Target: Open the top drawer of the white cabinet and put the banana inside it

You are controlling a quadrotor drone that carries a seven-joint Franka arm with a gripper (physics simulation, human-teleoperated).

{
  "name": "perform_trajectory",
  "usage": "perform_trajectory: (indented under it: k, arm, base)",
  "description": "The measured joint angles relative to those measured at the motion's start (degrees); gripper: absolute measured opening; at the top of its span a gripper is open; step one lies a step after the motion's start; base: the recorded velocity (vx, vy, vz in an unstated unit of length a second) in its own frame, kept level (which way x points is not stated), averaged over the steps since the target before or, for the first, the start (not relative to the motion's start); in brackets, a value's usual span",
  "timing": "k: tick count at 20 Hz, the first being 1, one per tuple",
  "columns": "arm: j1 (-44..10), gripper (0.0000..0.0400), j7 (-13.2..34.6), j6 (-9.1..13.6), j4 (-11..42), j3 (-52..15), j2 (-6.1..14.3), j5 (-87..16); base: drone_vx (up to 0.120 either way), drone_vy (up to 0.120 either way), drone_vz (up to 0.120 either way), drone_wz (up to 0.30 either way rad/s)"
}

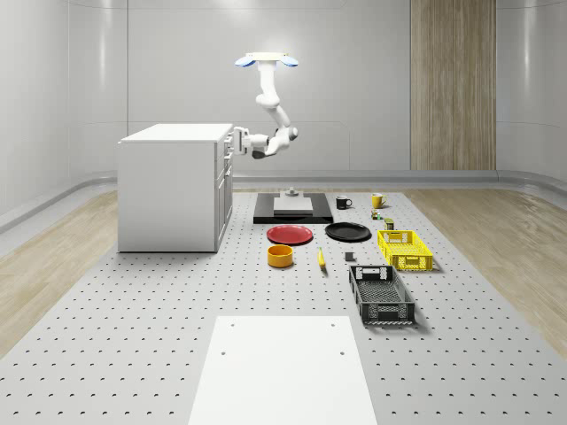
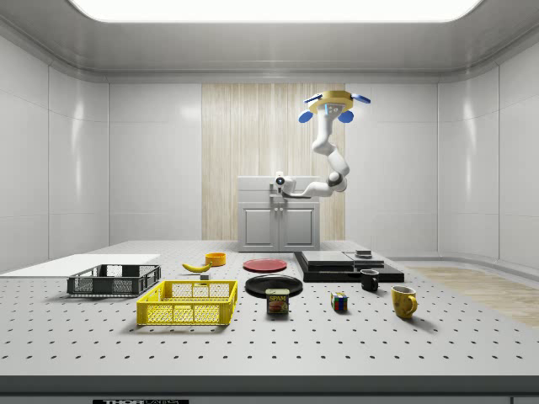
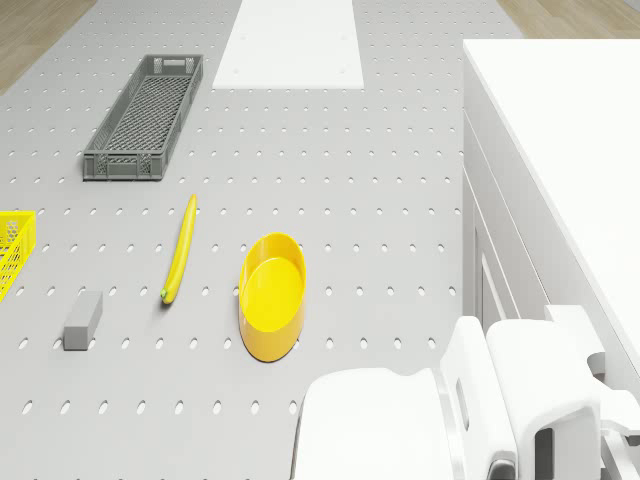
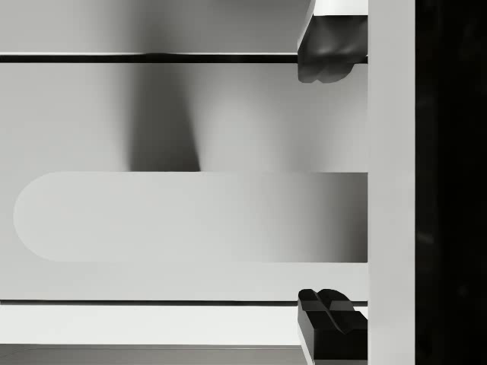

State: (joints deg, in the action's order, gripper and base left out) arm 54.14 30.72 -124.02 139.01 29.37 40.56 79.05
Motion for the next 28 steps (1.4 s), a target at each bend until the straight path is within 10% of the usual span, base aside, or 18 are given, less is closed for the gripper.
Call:
perform_trajectory:
  k: [7,10,16,27,28]
  arm:
    - [-2.0,0.0176,-0.3,1.2,-0.2,-1.5,-1.0,1.1]
    - [-2.6,0.0301,8.5,1.8,-1.7,-2.0,0.2,-4.6]
    - [-3.5,0.0178,1.1,2.7,-0.1,-1.2,-0.3,-1.3]
    - [-8.6,0.0164,-0.1,8.8,1.9,2.1,1.9,-5.4]
    - [-9.1,0.0332,-0.5,9.3,3.0,3.4,1.6,-9.7]
  base:
    - [0.000,0.000,0.000,0.000]
    - [0.000,0.000,0.000,0.000]
    - [0.000,0.000,0.000,0.000]
    - [0.000,0.000,0.000,0.000]
    - [0.000,0.000,0.000,0.000]
